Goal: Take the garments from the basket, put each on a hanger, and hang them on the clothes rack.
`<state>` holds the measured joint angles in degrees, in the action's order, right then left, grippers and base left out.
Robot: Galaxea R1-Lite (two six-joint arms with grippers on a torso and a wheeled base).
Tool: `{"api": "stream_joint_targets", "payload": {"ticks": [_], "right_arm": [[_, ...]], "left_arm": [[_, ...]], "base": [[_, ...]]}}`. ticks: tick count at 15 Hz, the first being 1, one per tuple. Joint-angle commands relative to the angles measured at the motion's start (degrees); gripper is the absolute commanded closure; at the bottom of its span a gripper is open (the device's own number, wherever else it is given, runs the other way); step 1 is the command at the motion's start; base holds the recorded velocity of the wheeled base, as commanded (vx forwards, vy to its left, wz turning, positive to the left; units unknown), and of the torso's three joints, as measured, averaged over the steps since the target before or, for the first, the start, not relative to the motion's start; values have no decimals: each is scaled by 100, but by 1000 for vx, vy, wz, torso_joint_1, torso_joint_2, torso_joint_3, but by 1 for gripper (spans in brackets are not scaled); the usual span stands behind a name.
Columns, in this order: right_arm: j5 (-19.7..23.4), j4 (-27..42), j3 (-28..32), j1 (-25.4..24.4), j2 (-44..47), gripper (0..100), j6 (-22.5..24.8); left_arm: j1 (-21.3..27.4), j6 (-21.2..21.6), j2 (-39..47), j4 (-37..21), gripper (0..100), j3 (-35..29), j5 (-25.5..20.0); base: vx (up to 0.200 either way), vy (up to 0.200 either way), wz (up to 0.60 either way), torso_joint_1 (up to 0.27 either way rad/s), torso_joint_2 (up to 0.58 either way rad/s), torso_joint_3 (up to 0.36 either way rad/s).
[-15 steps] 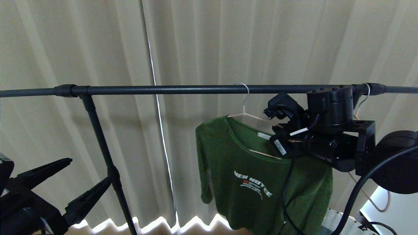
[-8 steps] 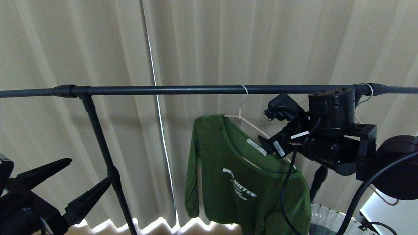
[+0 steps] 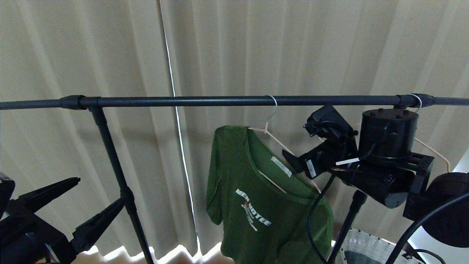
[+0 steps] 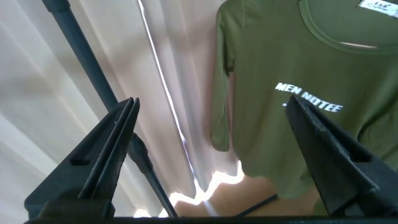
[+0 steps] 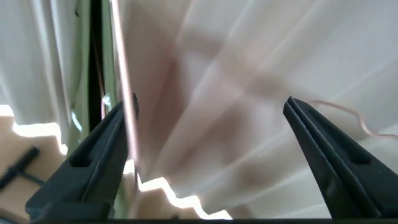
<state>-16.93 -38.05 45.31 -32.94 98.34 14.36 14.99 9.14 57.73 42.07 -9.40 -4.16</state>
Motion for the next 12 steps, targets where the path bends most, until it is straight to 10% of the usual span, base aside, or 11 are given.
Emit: {"api": "stream_joint_targets", "payload": {"ticks": [1, 12], "right_arm": [[15, -115, -242, -2, -210, 0, -39], [252, 34, -2009, 824, -2610, 0, -1436]], "left_arm": [[-14, 0, 10, 3, 0, 8, 3], [-32, 17, -87, -15, 0, 158, 29]], "base": [[0, 0, 0, 0, 0, 0], [0, 0, 0, 0, 0, 0]]}}
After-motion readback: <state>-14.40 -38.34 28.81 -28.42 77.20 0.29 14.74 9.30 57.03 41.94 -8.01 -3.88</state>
